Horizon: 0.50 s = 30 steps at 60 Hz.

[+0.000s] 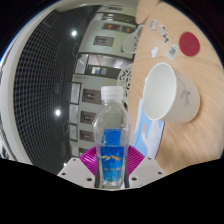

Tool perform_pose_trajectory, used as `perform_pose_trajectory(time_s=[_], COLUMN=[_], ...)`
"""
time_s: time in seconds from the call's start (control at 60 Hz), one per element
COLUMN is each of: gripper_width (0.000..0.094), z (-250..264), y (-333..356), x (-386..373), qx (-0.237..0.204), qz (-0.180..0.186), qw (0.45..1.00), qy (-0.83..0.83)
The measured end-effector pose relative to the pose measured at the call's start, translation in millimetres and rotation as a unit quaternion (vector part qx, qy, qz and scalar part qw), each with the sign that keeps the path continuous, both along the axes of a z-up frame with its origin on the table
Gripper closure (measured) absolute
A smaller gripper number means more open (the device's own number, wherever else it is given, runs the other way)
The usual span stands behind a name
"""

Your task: Pour water

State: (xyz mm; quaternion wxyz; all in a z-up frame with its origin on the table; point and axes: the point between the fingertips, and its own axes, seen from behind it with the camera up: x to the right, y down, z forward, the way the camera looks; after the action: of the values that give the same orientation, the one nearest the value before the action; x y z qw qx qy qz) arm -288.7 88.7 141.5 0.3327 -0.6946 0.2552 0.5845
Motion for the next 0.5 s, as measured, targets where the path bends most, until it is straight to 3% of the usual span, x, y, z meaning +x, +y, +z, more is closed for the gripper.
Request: perform_pose_trajectory(time_s=[0.15, 0.3, 0.5], gripper_width=[0.0589, 0.0581, 0.057], z=[20.8, 13.3, 18.7], y=[1.7, -0.3, -28.6], x=[12.0, 20.6, -1.2], qx=[-0.04, -0.109, -0.13], qz=[-0.027, -0.033, -0.022], qw=[0.993, 0.977, 0.971], qy=[0.106, 0.181, 0.197])
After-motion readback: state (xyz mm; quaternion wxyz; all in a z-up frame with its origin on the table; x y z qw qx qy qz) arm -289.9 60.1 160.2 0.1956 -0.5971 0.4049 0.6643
